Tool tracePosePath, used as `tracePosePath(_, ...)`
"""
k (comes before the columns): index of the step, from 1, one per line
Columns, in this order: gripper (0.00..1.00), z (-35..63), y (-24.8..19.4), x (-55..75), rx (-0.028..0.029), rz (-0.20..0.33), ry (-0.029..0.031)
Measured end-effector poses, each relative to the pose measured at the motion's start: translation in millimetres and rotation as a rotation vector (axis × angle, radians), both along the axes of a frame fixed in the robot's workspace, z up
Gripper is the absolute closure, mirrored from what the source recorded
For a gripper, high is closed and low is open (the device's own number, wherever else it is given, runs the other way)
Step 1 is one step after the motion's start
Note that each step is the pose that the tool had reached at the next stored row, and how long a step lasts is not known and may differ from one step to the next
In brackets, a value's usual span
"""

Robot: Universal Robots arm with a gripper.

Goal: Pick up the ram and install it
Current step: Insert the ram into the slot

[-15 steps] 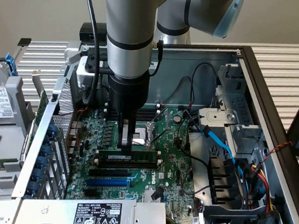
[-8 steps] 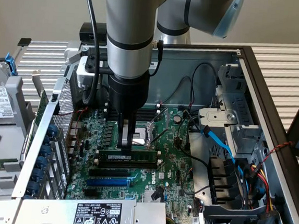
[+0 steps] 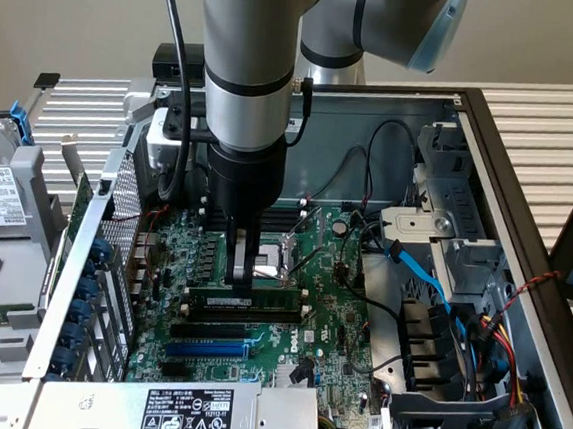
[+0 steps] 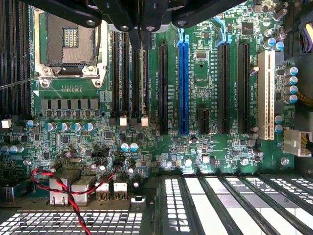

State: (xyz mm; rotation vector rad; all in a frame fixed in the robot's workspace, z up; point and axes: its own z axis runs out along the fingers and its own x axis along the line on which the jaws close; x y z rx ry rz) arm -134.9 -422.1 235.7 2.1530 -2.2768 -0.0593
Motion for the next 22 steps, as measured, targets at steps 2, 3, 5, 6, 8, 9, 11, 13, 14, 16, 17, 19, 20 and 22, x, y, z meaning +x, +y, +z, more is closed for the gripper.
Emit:
tracePosePath(2, 0.88, -0.1, 0.0, 0.0, -0.0001, 0.000, -0.0009)
tracePosePath(3, 0.88, -0.1, 0.0, 0.0, 0.0000, 0.000, -0.0011)
tracePosePath(5, 0.88, -0.1, 0.0, 0.0, 0.0000, 0.000, -0.0012)
tracePosePath(6, 0.88, -0.1, 0.0, 0.0, 0.0000, 0.000, -0.0012)
tracePosePath(8, 0.88, -0.2, 0.0, 0.0, 0.0000, 0.000, -0.0012)
tracePosePath(9, 0.88, -0.6, 0.0, 0.0, 0.0002, 0.000, -0.0013)
tracePosePath(11, 0.88, -0.5, 0.0, 0.0, 0.0001, 0.000, -0.0012)
tracePosePath(13, 0.88, -0.5, 0.0, 0.0, 0.0000, 0.000, -0.0012)
tracePosePath(14, 0.88, -0.5, 0.0, 0.0, 0.0000, 0.000, -0.0012)
tracePosePath(16, 0.88, -0.8, 0.0, 0.0, -0.0002, 0.000, -0.0011)
tracePosePath(17, 0.88, -0.8, 0.0, 0.0, -0.0001, 0.000, -0.0012)
tracePosePath(19, 0.88, -0.9, 0.0, 0.0, -0.0001, 0.000, -0.0012)
tracePosePath(20, 0.88, -0.9, 0.0, 0.0, -0.0001, 0.000, -0.0012)
tracePosePath(22, 0.88, -0.9, 0.0, 0.0, -0.0001, 0.000, -0.0012)
